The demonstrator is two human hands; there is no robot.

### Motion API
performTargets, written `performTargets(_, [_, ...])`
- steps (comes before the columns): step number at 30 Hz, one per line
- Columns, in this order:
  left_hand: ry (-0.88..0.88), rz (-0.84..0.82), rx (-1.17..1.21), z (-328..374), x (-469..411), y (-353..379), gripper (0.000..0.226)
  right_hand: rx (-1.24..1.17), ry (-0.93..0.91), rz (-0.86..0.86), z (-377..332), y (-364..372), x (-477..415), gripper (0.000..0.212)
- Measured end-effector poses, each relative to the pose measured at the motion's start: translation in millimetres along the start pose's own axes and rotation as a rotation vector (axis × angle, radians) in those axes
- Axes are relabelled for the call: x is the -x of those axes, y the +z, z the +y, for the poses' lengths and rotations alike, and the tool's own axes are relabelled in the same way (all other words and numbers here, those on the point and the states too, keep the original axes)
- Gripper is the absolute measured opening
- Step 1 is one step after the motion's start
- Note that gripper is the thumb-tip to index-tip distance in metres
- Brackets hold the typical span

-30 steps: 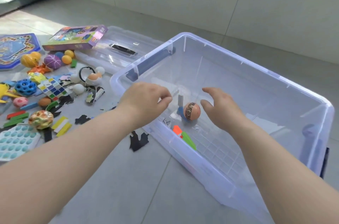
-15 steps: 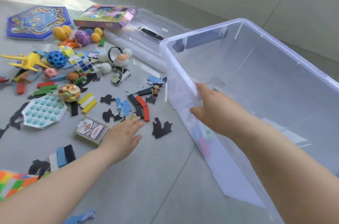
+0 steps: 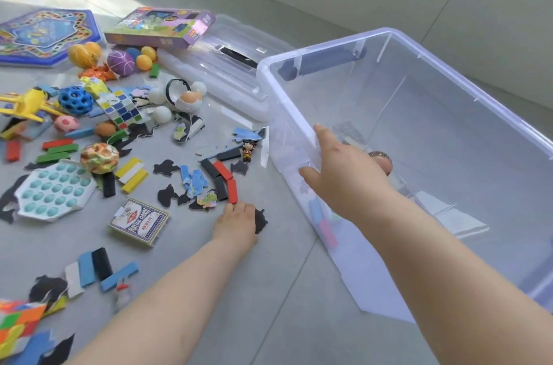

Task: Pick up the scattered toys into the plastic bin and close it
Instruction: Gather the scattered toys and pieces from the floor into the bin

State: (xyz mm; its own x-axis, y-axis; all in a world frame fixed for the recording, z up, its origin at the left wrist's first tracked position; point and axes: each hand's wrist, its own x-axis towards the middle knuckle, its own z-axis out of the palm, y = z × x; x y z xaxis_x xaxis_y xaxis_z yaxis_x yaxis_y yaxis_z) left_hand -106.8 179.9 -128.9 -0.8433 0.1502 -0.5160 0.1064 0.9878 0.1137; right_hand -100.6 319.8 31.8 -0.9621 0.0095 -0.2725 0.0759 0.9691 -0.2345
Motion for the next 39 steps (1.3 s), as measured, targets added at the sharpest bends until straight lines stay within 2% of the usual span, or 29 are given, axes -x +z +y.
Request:
performTargets(4, [-0.171, -0.102, 0.054, -18.5, 7.8, -5.5, 0.057, -0.109, -0.022, -0.012, 2.3, -0.1, 2.6, 0.055])
performTargets(8, [-0.237, -0.113, 0.023, -38.9, 23.6, -2.9, 0.057, -0.133, -0.020, -0.023, 5.6, -1.5, 5.0, 0.046])
performTargets(11, [-0.188, -0.088, 0.176, -45.6, 36.9, 1.1, 0.029, -0.252, -0.035, -0.083, 11.0, -3.9, 10.3, 0.049])
performTargets(13, [-0.138, -0.016, 0.323, -42.7, 46.2, -3.5, 0.021, -0.270, -0.055, -0.141, 20.9, -5.8, 22.4, 0.052])
performTargets(15, [-0.081, 0.151, 0.547, -32.8, 51.7, -21.4, 0.028, -0.174, -0.046, -0.179, 33.8, -5.0, 41.3, 0.053])
performTargets(16, [-0.029, 0.286, 0.674, -24.3, 54.7, -38.1, 0.032, -0.121, -0.031, -0.163, 39.6, -3.4, 51.5, 0.052])
performTargets(20, [0.294, 0.946, 1.049, 24.1, 67.0, -131.3, 0.035, 0.038, -0.011, -0.044, 49.2, 5.9, 71.4, 0.046])
performTargets(22, [0.383, 1.059, 1.151, 47.6, 61.4, -164.4, 0.036, 0.029, -0.020, -0.045, 48.8, 7.3, 67.4, 0.043])
performTargets(24, [0.380, 0.939, 1.135, 70.0, 50.0, -178.3, 0.031, 0.005, -0.021, -0.023, 47.0, 6.6, 64.2, 0.037])
performTargets(26, [0.328, 0.712, 0.979, 81.8, 38.0, -172.2, 0.011, 0.023, -0.026, 0.007, 47.2, 7.1, 63.0, 0.034])
performTargets(27, [0.312, 0.671, 0.879, 80.9, 33.0, -164.0, 0.013, 0.031, -0.030, 0.031, 47.6, 8.0, 62.0, 0.034])
performTargets(29, [0.365, 0.739, 0.767, 67.4, 31.0, -147.3, 0.025, 0.038, -0.041, 0.061, 48.5, 5.1, 59.8, 0.034])
performTargets(31, [0.418, 0.828, 0.761, 48.1, 41.8, -136.5, 0.028, 0.059, -0.044, 0.083, 50.4, 2.3, 53.0, 0.038])
performTargets(33, [0.413, 0.806, 0.751, 20.8, 54.1, -121.5, 0.034, 0.123, -0.025, 0.120, 47.2, -2.7, 45.6, 0.046])
performTargets(34, [0.363, 0.760, 0.720, 2.6, 59.1, -110.2, 0.030, 0.180, -0.055, 0.203, 46.7, -3.1, 41.1, 0.051])
performTargets(36, [0.237, 0.608, 0.624, -37.5, 74.2, -84.3, 0.024, 0.269, -0.201, 0.500, 43.7, 5.5, 32.4, 0.052])
performTargets(37, [0.183, 0.510, 0.548, -58.8, 82.6, -69.3, 0.025, 0.212, -0.292, 0.690, 37.7, 12.3, 30.8, 0.044])
performTargets(38, [0.153, 0.422, 0.456, -80.2, 90.1, -53.7, 0.029, 0.152, -0.379, 0.802, 28.7, 19.2, 29.2, 0.035])
performTargets(39, [0.123, 0.313, 0.342, -99.8, 101.3, -38.6, 0.035, 0.130, -0.462, 0.822, 15.9, 27.2, 28.2, 0.030])
